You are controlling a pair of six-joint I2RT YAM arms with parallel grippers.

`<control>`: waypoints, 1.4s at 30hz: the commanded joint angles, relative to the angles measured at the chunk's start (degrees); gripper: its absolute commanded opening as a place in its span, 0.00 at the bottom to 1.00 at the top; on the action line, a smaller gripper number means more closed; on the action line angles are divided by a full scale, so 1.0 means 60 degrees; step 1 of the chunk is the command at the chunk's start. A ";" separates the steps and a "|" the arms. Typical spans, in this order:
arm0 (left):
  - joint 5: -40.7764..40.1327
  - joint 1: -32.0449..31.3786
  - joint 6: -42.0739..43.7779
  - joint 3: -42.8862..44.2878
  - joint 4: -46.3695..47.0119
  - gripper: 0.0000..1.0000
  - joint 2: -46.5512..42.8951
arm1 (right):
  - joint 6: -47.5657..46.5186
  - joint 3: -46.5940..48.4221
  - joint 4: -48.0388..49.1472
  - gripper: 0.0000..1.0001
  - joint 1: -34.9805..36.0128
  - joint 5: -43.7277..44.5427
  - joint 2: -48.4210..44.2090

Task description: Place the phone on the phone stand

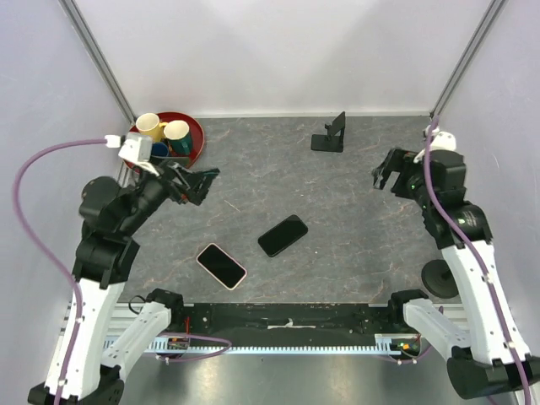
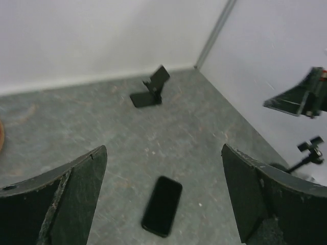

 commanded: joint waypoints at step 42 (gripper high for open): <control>0.2364 -0.4552 -0.0088 -0.3313 0.0950 0.93 0.1165 | 0.3684 0.0970 -0.5441 0.98 0.0060 0.8073 -0.0848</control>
